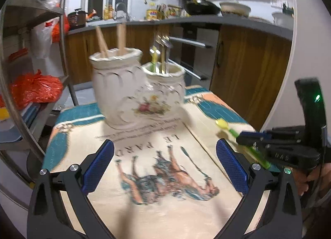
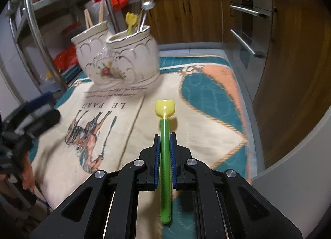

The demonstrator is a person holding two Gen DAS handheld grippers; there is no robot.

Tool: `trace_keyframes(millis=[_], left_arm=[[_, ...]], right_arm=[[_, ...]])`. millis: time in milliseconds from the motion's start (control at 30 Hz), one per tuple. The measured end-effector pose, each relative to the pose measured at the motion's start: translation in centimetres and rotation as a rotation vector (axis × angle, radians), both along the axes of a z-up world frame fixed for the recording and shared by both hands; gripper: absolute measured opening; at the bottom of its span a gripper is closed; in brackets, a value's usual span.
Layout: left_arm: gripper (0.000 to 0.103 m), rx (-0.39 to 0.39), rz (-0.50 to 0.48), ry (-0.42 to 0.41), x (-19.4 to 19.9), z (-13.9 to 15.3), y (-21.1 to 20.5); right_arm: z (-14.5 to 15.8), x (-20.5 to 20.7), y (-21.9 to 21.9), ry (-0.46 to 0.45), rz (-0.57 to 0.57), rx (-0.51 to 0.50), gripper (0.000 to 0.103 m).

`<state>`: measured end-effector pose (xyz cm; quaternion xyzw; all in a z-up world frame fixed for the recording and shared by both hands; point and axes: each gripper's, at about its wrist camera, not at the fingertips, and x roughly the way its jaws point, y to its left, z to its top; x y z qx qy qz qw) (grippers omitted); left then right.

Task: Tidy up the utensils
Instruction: 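Grasp the green-handled yellow spoon with the right tool while the left grasps the last chopstick, then carry yellow spoon over small cup with right tool while left lowers chopstick into tall cup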

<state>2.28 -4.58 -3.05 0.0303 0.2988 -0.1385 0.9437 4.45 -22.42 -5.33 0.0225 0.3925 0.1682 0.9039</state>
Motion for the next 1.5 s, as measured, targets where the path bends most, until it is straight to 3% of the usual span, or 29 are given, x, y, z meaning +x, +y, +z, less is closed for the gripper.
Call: trace_keyframes(millis=[367,533,600,767,900,1000,1500], left_arm=[[0.093,0.072,-0.040,0.163,2.1,-3.0,-6.0],[0.068,0.088,-0.039,0.250,3.6,-4.2,-7.5],[0.065,0.096,-0.040,0.268,3.9,-4.5,-8.1],[0.043,0.146,-0.052,0.250,3.8,-4.5,-9.1],[0.015,0.158,-0.059,0.246,3.9,-4.2,-9.0],[0.007,0.141,-0.058,0.254,4.1,-4.1,-8.2],[0.006,0.039,-0.081,0.181,1.9,-1.5,-3.5]], right_arm=[[0.6,-1.2,-3.3,-0.073,-0.022,0.015,0.010],[0.9,-1.6,-3.8,-0.098,-0.017,0.016,0.010],[1.0,-1.6,-4.0,-0.101,-0.014,0.022,0.010],[1.2,-1.8,-4.2,-0.108,-0.004,0.031,0.010],[1.3,-1.9,-4.2,-0.112,0.001,0.035,0.010],[1.4,-2.0,-4.2,-0.116,0.004,0.038,0.010],[3.1,-2.2,-1.4,-0.160,0.056,0.018,0.010]])
